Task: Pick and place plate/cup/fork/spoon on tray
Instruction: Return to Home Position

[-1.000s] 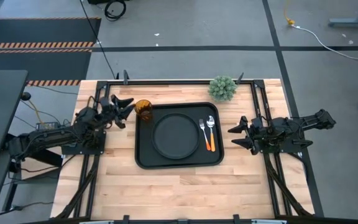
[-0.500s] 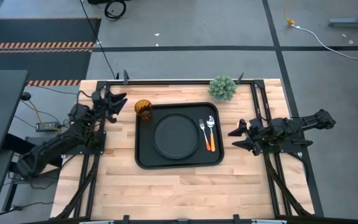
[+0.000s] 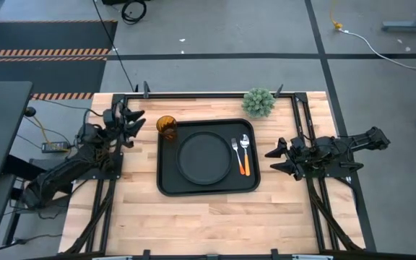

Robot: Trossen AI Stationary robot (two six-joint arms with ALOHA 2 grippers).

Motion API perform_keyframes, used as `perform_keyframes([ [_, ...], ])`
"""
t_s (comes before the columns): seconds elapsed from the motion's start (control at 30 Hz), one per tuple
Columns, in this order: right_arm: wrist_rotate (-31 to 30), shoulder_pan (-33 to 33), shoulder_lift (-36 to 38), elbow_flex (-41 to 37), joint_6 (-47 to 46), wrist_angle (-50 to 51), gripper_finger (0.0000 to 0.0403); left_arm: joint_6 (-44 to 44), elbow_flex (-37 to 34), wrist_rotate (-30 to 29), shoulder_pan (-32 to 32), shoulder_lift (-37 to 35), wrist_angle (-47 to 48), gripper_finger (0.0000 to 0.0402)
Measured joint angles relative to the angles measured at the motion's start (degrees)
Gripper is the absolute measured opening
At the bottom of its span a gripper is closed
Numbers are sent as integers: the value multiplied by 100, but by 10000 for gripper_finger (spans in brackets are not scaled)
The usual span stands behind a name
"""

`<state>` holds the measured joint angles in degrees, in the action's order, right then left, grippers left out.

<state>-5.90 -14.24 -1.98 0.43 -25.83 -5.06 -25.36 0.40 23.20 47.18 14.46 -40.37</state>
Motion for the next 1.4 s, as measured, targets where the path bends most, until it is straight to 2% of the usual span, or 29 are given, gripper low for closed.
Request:
perform_keyframes([
  [0.13,-2,0,0,0,6,0,268,355,0,-187,-510,2,10,183],
  [0.73,47,9,0,0,5,4,268,1181,0,-1940,-2529,2,434,183],
  [1.03,424,4,0,0,-13,4,268,1078,0,-2304,-2724,4,966,183],
  [1.4,704,4,0,0,184,6,268,1009,0,-2305,-2724,4,1066,183],
])
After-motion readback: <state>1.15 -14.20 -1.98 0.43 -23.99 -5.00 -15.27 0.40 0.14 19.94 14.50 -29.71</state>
